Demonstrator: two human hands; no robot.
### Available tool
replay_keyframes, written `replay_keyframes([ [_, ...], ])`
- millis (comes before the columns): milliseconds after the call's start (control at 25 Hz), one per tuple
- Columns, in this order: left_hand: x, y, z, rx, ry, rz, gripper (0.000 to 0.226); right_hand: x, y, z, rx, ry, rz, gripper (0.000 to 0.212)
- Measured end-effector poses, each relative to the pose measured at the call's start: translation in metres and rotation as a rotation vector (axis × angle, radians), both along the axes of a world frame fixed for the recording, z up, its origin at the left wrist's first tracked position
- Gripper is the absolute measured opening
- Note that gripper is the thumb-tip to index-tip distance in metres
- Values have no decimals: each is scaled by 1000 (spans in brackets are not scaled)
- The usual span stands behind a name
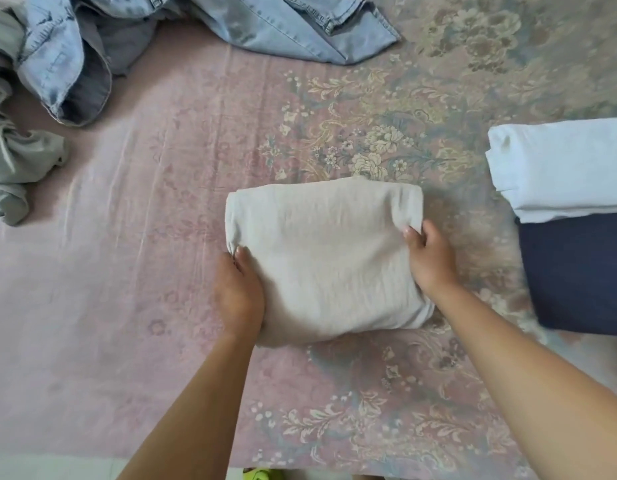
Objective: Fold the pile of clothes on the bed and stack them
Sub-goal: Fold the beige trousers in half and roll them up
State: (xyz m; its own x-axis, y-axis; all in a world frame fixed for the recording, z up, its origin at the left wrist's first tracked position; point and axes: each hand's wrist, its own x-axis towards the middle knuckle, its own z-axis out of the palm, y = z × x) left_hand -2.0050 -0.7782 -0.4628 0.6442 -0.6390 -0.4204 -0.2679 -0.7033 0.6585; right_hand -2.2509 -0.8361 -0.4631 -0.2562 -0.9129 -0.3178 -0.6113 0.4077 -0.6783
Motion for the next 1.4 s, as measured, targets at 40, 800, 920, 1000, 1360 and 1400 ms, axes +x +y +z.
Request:
replay_keyframes([
  [40, -3, 3, 2, -41, -9, 28, 35, -3, 1, -2, 7, -10, 3, 27],
  [800, -8, 34, 0, -127, 85, 137, 39, -12, -44, 7, 52, -51, -6, 34],
  [920, -10, 88, 6, -212, 65, 197, 33, -35, 45, 33, -174, -15, -68, 15],
  [1000, -16, 118, 3, -175, 125, 126, 22, -32, 102, 35, 1, -145, -96, 5],
  [1360, 13, 114, -7, -47, 168, -151, 20, -37, 122, -4, 95, -394, -212, 4],
  [1400, 17, 115, -8, -58, 147, -189, 21, -41, 127, -6, 93, -347, -170, 5],
])
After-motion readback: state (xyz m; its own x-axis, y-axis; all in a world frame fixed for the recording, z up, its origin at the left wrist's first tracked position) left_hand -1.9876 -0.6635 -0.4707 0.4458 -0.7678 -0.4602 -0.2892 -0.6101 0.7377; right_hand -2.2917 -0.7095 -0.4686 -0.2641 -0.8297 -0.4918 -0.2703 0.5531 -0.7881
